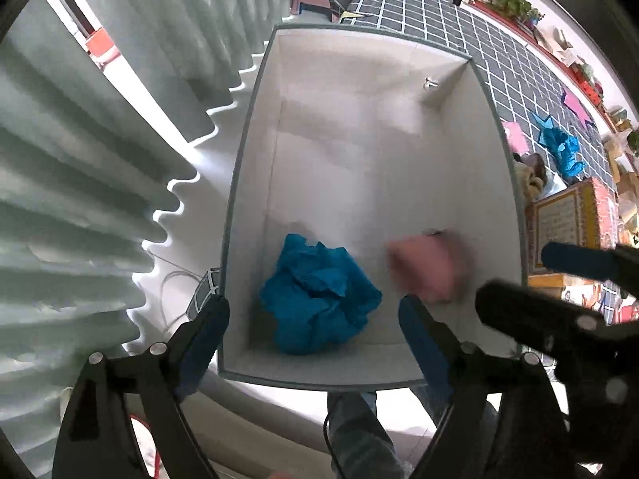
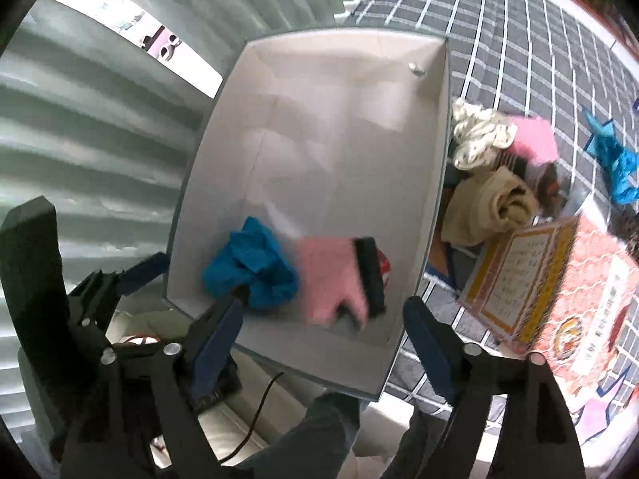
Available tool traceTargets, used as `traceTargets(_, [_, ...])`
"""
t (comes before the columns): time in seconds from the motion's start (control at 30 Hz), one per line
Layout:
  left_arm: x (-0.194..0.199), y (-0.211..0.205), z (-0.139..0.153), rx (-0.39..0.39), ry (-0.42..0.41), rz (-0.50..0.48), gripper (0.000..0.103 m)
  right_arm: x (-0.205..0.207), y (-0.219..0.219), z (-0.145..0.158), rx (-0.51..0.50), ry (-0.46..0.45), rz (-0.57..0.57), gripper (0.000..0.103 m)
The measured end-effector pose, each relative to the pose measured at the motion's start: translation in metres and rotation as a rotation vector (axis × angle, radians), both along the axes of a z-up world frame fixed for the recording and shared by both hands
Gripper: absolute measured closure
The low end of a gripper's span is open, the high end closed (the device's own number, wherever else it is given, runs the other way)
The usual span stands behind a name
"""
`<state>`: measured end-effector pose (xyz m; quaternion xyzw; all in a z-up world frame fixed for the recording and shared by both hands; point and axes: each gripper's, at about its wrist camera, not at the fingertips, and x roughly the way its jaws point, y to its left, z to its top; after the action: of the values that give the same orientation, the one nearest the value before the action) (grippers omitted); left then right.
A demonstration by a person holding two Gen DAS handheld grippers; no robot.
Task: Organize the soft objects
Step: 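Open both grippers to drop the blue cloth and sock into the box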
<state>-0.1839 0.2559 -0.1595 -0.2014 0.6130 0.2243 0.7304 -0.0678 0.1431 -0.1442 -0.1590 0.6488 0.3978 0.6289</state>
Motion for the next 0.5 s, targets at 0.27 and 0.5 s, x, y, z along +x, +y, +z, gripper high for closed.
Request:
traceTargets(0.27, [0.001, 0.009, 0.024, -0.023, -0.066, 0.042, 0.000, 0.002, 0.008, 0.030, 0.034, -0.110, 0.014, 0.000])
traceTargets(0.5, [0.006, 0.010, 0.037, -0.021, -0.092, 0.036, 0.000, 0.007, 0.004, 0.047, 0.068, -0.127, -0.012, 0.000])
